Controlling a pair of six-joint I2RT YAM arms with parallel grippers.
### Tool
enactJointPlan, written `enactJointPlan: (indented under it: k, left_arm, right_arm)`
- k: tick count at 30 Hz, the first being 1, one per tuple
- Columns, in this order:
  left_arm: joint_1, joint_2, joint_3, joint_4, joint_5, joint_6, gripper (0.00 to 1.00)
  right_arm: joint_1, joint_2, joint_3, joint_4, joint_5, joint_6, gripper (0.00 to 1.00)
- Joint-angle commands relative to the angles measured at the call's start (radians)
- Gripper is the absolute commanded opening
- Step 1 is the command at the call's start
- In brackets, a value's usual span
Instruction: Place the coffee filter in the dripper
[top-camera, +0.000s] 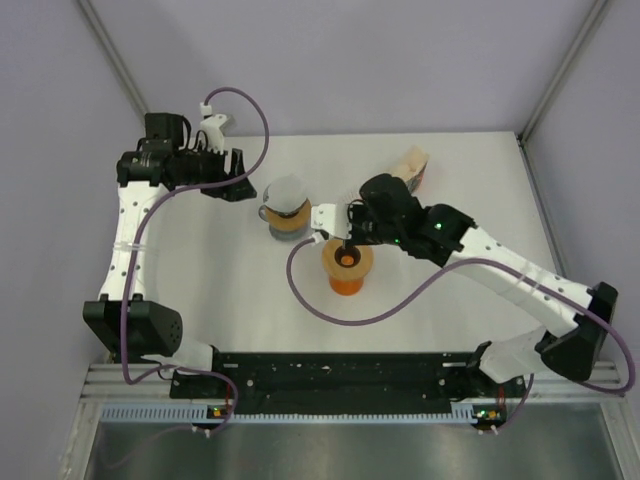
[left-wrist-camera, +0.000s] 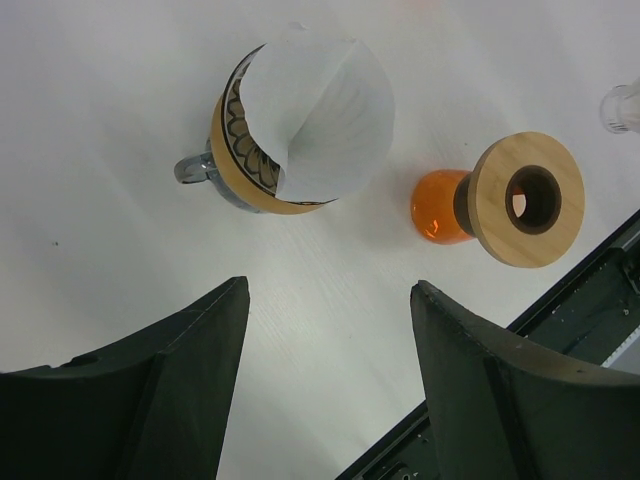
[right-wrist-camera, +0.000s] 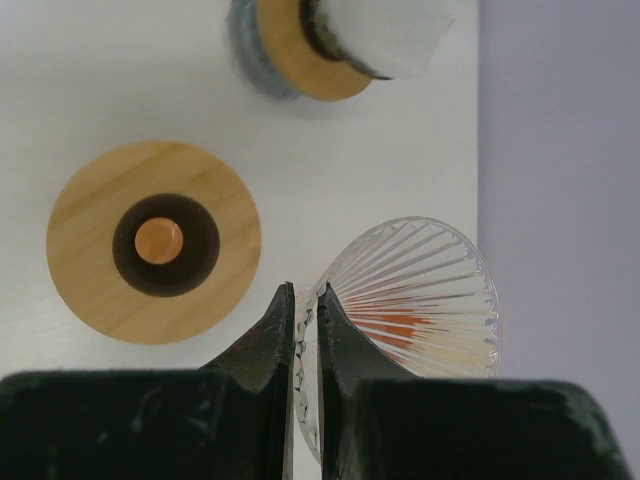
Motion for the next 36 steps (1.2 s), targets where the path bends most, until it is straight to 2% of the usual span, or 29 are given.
enactJointPlan:
  k: [1,3,14,24,29,36]
  left_arm:
    - [-0.002,-0.015,-0.008,0.030,0.004,0.016,0.71]
    - [-0.002,-0.001,-0.009,0.030,0.010,0.009,0.71]
    - [-0.002,0.036,-0.013,0.047,0.004,-0.006,0.71]
    - [-0.002,0.044,-0.020,0.056,-0.005,-0.006,0.71]
    - [-0.002,0.042,-0.025,0.056,-0.009,-0.001,0.71]
    - [-0.002,0.047,-0.026,0.058,-0.008,0.000,0.71]
  right_arm:
    - [0.005,0.060,0.049,-0.073,-0.045,-0.242,0.00]
    - [0.007,0.084,0.043,-0.076,-0.120,-0.241,0.00]
    - [0.007,0.078,-0.074,-0.018,-0.304,-0.166,0.00]
    - [0.009,0.061,-0.180,0.109,-0.334,-0.112,0.00]
    - [0.007,0.055,-0.181,0.132,-0.349,-0.078,0.00]
    - [0.053,0.044,-0.154,0.134,-0.257,-0.106,0.00]
